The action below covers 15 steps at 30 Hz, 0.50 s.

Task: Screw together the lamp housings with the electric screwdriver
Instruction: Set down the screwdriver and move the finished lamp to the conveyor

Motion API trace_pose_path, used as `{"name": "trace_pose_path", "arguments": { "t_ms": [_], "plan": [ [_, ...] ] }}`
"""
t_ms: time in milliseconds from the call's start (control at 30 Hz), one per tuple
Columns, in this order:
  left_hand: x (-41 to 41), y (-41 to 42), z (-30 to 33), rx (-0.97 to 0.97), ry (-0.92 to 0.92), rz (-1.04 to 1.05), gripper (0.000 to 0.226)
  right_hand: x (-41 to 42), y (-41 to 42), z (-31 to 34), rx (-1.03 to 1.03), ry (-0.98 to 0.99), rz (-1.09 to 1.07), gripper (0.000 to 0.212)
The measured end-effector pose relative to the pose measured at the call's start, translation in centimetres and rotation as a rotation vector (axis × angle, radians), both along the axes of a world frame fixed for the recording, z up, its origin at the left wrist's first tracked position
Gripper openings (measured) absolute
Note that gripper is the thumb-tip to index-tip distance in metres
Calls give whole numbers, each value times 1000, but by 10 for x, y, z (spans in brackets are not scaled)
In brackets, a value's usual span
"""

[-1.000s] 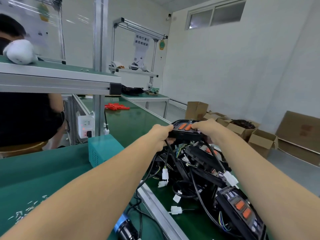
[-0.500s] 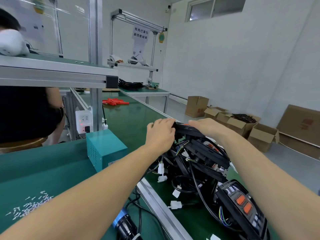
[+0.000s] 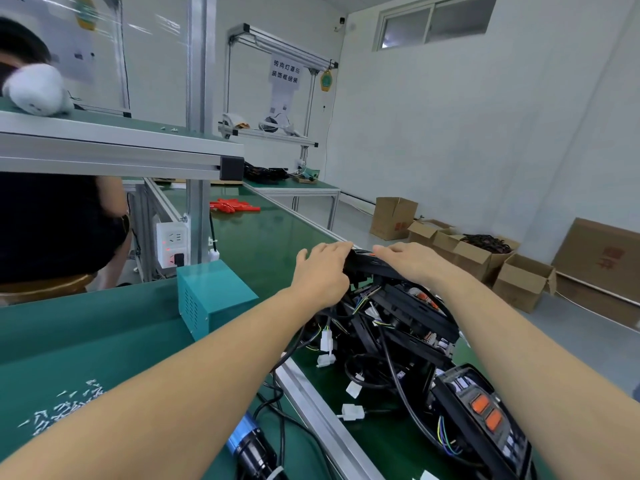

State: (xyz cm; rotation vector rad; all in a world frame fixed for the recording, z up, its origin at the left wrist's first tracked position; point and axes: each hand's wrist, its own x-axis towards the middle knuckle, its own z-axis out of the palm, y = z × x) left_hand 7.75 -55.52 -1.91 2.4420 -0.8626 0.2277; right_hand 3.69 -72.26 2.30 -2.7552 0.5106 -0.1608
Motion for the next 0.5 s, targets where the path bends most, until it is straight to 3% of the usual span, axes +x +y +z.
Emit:
{"name": "trace_pose_path", "arguments": {
  "t_ms": [500],
  "plan": [
    [-8,25,-2,13,40,-13,80,-5,9,3,-105,31,40,67]
  ]
}}
